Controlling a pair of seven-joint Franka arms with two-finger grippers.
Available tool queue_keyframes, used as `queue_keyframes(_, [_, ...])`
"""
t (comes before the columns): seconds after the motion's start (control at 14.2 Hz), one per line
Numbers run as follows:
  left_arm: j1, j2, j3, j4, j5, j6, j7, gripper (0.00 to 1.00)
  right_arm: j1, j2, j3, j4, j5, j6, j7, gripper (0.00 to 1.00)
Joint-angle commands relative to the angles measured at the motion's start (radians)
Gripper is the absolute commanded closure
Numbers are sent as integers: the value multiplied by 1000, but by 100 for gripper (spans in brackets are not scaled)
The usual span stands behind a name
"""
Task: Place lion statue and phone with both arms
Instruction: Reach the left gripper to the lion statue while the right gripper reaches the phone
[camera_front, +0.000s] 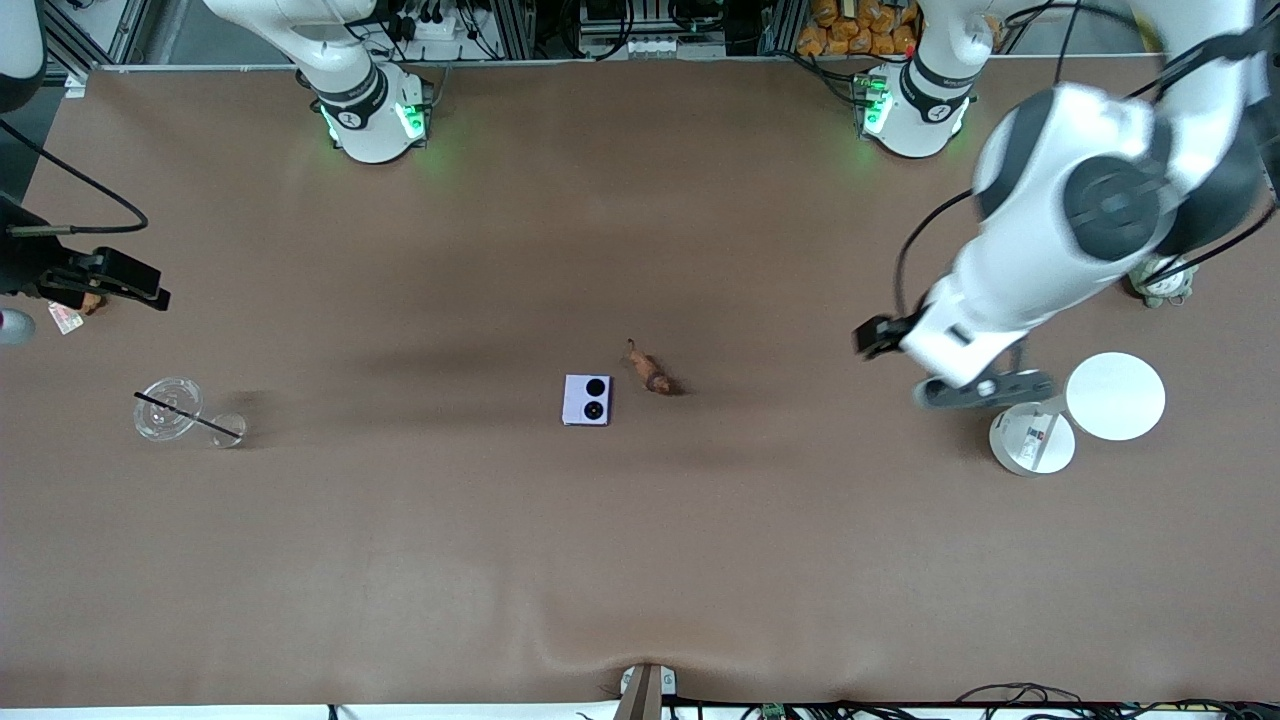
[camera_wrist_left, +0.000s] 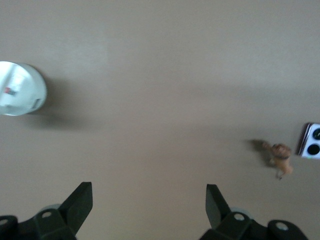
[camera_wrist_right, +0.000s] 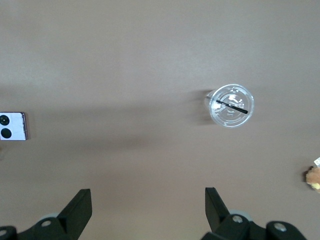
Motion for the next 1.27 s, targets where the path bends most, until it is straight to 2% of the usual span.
queue_keyframes(0.0, [-49, 81, 4, 44, -9, 74, -128, 0, -5, 37, 5, 17, 54, 10, 12, 0])
queue_keyframes(0.35, [-166, 228, 8, 83, -2, 168, -368, 0, 24, 91, 6, 17, 79, 34, 29, 0])
queue_keyframes(0.49, [-213, 274, 21, 85, 3, 219, -457, 0, 71, 126, 5, 17, 72, 51, 155, 0])
queue_keyframes(0.92, [-241, 334, 19, 94, 3, 315, -511, 0, 214, 292, 5, 17, 57, 211, 605, 0])
queue_keyframes(1.13, [-255, 368, 21, 94, 5, 355, -546, 0, 245, 332, 6, 17, 63, 223, 604, 0])
queue_keyframes(1.2, [-267, 383, 21, 94, 9, 374, -566, 0, 255, 385, 9, 17, 68, 228, 592, 0])
